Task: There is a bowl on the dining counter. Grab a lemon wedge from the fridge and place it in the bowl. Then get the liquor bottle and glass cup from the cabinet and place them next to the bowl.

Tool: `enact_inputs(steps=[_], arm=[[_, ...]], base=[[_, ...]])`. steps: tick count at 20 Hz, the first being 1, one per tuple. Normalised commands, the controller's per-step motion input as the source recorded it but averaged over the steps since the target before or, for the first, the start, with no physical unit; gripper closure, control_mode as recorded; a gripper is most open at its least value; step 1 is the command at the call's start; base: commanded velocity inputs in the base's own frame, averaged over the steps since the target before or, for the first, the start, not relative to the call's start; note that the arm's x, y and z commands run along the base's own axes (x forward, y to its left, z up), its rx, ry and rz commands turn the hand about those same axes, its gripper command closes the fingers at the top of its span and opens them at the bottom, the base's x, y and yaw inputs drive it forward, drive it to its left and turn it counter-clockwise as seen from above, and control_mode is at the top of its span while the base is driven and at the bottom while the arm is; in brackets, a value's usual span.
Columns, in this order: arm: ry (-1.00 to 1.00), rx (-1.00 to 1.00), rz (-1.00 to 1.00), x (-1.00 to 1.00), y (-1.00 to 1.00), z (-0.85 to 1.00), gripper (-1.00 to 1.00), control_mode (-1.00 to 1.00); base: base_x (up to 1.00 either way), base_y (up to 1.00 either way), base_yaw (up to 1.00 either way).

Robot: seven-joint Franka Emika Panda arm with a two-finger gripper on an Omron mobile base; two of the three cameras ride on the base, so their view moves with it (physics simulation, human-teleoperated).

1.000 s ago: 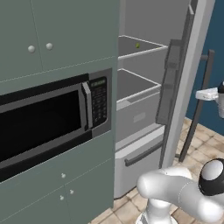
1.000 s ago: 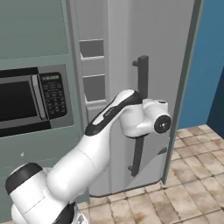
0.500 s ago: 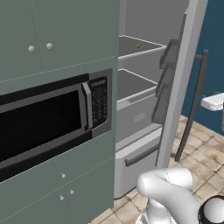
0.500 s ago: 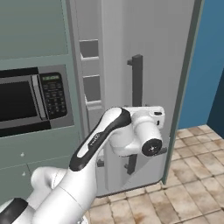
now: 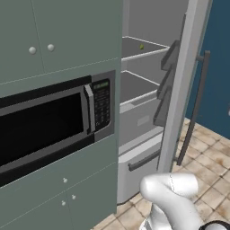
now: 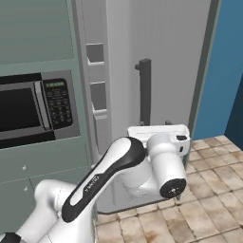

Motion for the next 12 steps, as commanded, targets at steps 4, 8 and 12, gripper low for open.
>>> enact_inputs(steps=[4, 8, 12], arm=[[-0.06, -0.03, 0.0, -1.0, 0.53, 0.41, -1.0, -1.0], [0.0, -0.15, 0.0, -0.96, 0.98, 0.42, -1.0, -1.0], [0.07, -0.23, 0.0, -0.39, 1.0, 0.35, -1.0, -1.0]], base=[[0.0, 0.0, 0.0], [0.0, 0.0, 0.0], [0.0, 0.0, 0.0]])
